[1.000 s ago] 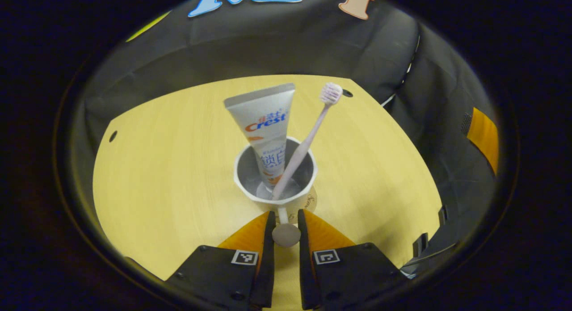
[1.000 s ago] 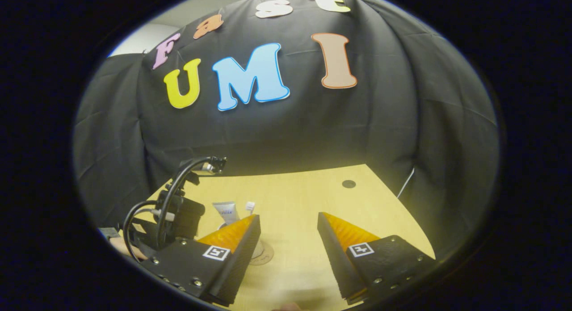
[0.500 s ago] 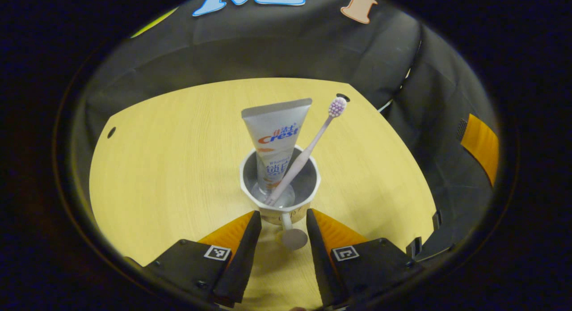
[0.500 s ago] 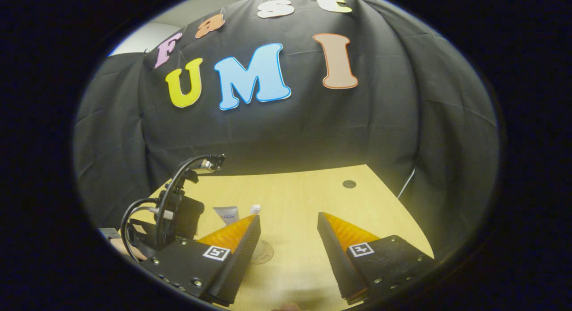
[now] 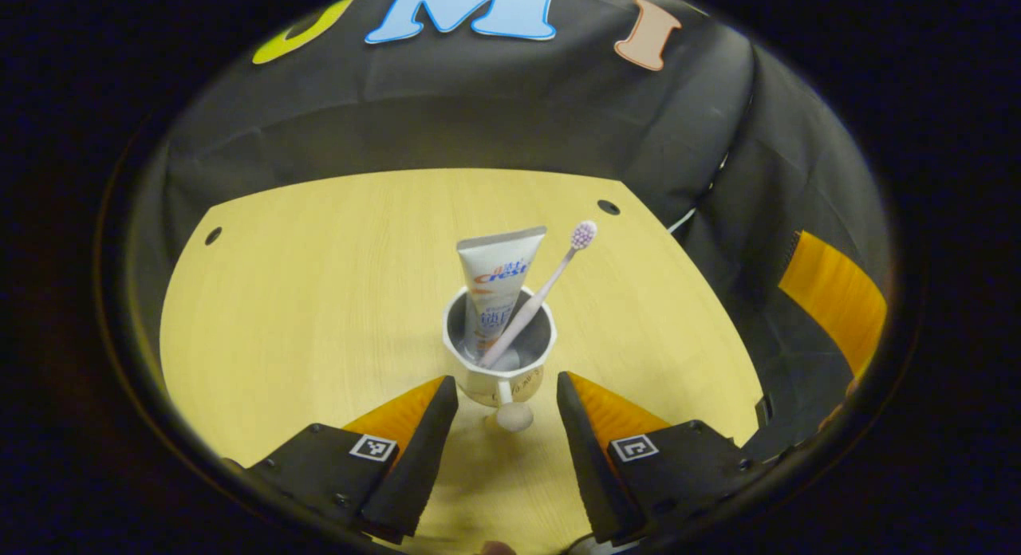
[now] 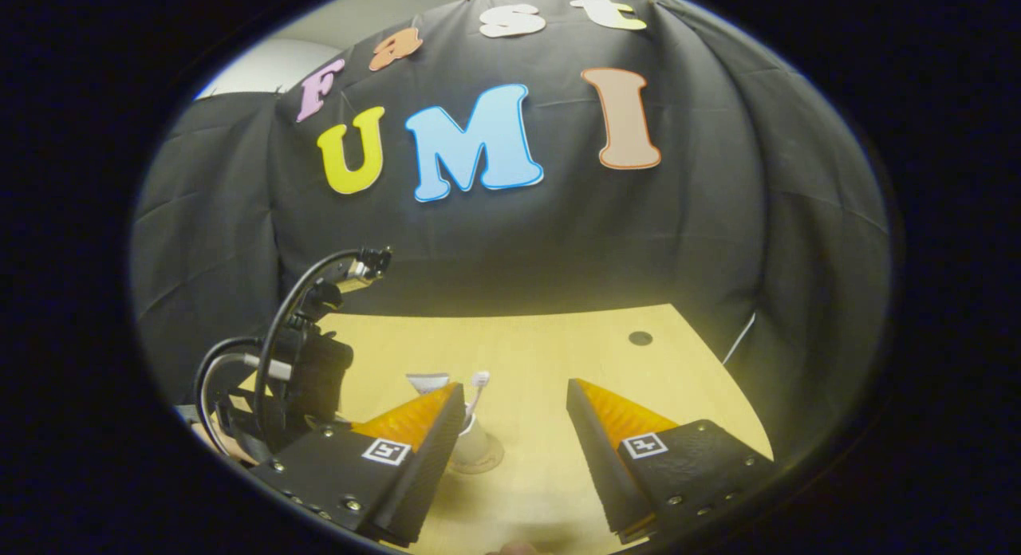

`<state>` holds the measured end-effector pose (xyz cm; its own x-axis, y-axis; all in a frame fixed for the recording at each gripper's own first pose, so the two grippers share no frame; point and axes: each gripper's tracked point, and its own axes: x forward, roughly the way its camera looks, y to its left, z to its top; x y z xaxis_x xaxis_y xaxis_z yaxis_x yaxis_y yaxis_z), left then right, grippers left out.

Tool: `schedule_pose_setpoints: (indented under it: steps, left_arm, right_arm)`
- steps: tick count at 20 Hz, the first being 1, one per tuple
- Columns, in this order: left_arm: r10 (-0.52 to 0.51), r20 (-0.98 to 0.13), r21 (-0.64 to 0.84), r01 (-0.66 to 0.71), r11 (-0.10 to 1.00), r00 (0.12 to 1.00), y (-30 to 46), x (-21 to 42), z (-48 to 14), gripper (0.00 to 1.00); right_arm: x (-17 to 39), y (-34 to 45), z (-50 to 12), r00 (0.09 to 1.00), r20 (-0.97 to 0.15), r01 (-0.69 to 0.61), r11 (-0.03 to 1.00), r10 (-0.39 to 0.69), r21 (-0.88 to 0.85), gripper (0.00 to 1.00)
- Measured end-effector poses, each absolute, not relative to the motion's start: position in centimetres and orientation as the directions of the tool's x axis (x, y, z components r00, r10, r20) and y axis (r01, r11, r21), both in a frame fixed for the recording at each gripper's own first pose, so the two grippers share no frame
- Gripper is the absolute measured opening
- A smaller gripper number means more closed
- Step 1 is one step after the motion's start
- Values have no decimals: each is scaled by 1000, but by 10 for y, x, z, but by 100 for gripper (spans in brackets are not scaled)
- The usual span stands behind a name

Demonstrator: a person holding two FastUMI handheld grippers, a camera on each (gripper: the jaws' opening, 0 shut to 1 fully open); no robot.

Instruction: Put the toothbrush and toothpaste on the desktop into the cup, then pick up the cup and place it on the coaster on the desktop.

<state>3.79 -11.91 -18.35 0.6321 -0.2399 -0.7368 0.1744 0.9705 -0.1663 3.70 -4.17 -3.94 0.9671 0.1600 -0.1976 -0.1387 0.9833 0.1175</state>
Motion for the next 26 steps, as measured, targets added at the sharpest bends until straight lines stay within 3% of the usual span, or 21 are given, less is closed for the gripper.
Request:
schedule_pose_setpoints:
  steps: [12,18,21,22,23,26]
  left_arm:
    - [-150,-544,-143,85,986,826,-79,25,-83,83]
    - [-129,-320,-75,110,991,939,-60,14,-34,88]
    - [-140,-215,-48,132,990,967,-51,11,-11,87]
    - [-146,-182,-34,143,989,972,-49,10,-5,87]
    - [-152,-155,-18,151,988,976,-47,10,2,86]
    - [-159,-80,19,161,987,984,-42,11,19,87]
  right_arm:
    - [23,-26,-4,975,-111,-189,980,194,59,81]
    - [21,-20,4,989,-74,-121,991,125,53,81]
    - [19,-13,8,994,-52,-95,994,98,59,81]
    - [18,-11,8,995,-48,-86,995,88,58,77]
    - [16,-10,9,996,-44,-73,996,76,56,81]
    - [9,-5,15,998,-33,-44,998,46,54,81]
